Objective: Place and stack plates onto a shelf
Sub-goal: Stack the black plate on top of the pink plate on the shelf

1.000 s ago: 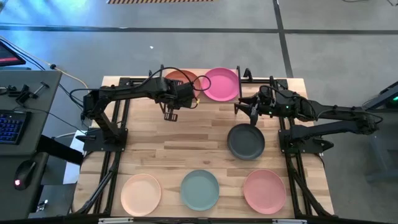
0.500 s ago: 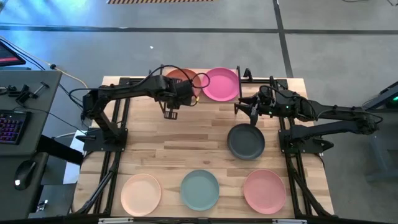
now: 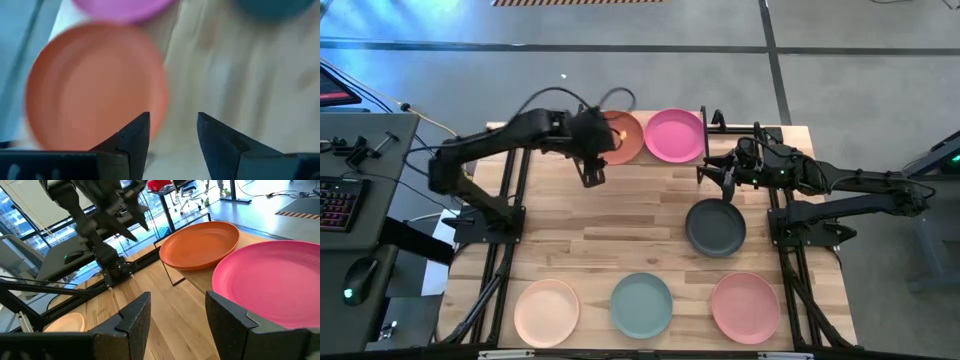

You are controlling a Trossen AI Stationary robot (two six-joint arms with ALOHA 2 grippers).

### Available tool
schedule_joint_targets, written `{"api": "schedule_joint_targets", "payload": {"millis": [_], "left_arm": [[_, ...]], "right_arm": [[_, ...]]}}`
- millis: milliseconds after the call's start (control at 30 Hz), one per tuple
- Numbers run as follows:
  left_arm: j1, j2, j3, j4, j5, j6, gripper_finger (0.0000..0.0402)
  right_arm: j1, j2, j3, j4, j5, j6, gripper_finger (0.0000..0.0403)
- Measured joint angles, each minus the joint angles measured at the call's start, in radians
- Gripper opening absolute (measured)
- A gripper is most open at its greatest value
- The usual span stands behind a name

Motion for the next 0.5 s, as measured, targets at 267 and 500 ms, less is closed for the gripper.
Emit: {"api": "schedule_joint_targets", "payload": {"millis": [267, 500], "left_arm": [[-0.083, -0.280, -0.351, 0.581, 0.077, -0.280, 0.0154], [-0.195, -0.446, -0.703, 1.092, 0.044, -0.396, 0.0154]], "right_arm": [[0.000, 0.000, 0.000, 0.005, -0.009, -0.026, 0.0169], [0.000, 0.000, 0.000, 0.040, -0.046, -0.026, 0.0169]]}}
